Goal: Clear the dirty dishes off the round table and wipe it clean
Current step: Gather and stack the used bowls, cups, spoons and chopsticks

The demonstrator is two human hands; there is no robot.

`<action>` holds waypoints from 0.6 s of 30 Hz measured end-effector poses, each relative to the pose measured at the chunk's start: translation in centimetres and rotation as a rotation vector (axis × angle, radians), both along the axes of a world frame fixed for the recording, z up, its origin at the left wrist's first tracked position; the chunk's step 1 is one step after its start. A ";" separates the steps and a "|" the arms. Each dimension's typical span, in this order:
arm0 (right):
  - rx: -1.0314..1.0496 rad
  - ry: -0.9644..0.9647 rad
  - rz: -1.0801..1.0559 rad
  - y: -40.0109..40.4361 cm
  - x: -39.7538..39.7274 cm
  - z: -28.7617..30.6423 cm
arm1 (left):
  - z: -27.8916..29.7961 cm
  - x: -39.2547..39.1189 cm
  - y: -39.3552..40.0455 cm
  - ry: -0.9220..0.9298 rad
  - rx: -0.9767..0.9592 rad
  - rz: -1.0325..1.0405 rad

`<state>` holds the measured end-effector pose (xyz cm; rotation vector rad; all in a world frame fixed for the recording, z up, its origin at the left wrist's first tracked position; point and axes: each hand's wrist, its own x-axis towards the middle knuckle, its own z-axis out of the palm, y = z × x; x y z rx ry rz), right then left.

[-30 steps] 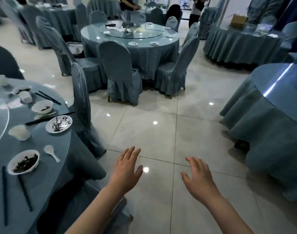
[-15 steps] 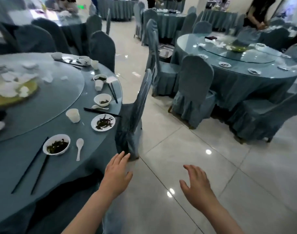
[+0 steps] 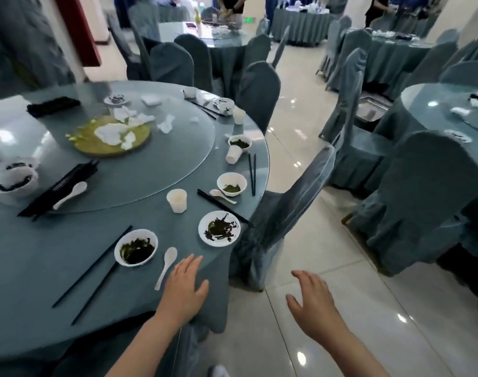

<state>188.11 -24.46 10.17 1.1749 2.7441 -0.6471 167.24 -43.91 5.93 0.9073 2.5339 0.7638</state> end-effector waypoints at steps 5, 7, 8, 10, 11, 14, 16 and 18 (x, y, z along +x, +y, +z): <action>-0.048 -0.037 0.064 3.5 -6.9 -0.1 | -0.5 -5.6 2.1 -0.033 -0.021 0.054; -0.065 -0.046 0.096 4.9 -9.4 -0.4 | -0.5 -7.5 2.1 -0.024 -0.024 0.116; -0.079 -0.044 0.109 5.5 -10.8 -0.5 | -0.5 -8.4 2.0 -0.019 -0.024 0.162; -0.106 -0.050 0.130 6.8 -13.3 -0.7 | -0.6 -10.1 1.5 0.003 -0.045 0.242; -0.118 -0.055 0.143 7.6 -14.8 -0.8 | -0.8 -11.0 1.1 0.012 -0.065 0.284; -0.188 -0.059 0.155 9.9 -19.3 -1.8 | -1.9 -13.4 -0.6 0.065 -0.122 0.411; -0.290 -0.018 0.110 11.3 -22.3 -2.6 | -2.3 -14.5 -1.7 0.085 -0.187 0.527; -0.410 0.010 0.027 12.7 -25.5 -3.4 | -2.5 -15.1 -2.5 0.043 -0.244 0.663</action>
